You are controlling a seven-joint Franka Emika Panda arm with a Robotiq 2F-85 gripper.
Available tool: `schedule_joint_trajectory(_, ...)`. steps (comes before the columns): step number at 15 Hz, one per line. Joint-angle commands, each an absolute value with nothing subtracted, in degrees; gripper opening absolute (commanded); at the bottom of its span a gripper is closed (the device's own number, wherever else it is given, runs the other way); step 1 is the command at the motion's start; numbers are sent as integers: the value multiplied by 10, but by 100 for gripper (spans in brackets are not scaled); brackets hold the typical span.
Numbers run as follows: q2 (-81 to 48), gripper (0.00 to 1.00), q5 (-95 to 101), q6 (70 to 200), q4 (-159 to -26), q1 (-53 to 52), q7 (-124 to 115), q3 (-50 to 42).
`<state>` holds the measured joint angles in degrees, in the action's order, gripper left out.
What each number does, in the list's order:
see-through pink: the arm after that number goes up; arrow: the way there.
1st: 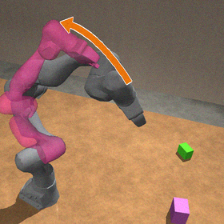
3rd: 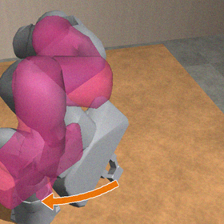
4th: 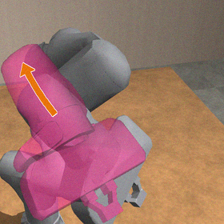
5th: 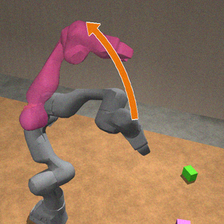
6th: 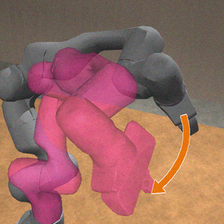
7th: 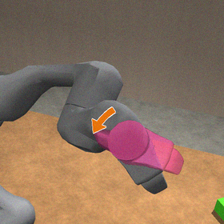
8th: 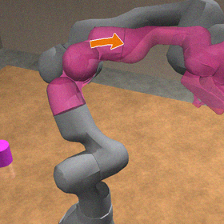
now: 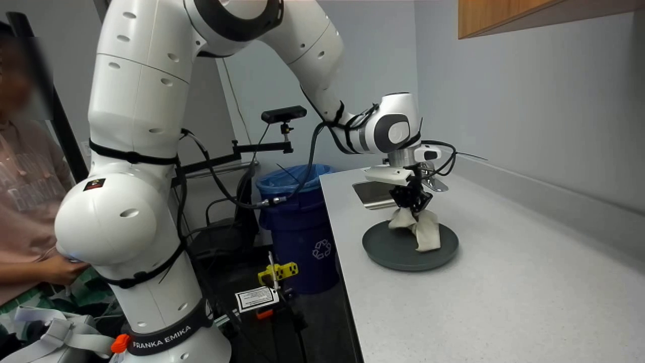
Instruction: Use the white towel to wipe the the plate
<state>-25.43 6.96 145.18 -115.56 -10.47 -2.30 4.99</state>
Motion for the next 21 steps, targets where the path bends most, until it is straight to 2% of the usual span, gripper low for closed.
schedule_joint_trajectory(1, -223, 3, 35, 1440, -1186, -84, 29, 79)
schedule_joint_trajectory(12, -152, 3, 38, 1379, -1286, -67, -15, 42)
schedule_joint_trajectory(21, -202, 3, 136, 1387, -1187, -82, -85, 7)
